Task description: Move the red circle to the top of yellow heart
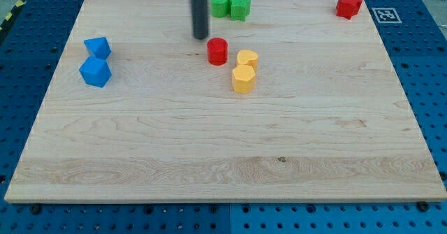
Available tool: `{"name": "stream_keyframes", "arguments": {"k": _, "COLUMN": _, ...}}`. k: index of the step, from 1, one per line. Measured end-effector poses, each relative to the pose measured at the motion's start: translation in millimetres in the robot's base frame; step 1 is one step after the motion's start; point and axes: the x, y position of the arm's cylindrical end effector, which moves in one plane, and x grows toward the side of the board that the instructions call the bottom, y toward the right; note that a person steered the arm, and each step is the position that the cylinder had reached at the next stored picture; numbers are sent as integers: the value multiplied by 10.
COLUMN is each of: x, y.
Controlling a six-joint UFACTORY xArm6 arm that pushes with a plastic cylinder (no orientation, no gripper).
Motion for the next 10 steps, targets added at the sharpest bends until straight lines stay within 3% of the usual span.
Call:
{"name": "stream_keyframes", "arguments": {"k": 1, "x": 92, "y": -416}}
{"name": "stream_keyframes", "arguments": {"k": 2, "x": 443, "y": -462}}
{"name": "stream_keyframes", "arguments": {"k": 4, "x": 590, "y": -433}}
{"name": "stream_keyframes", "arguments": {"k": 10, "x": 698, "y": 645}}
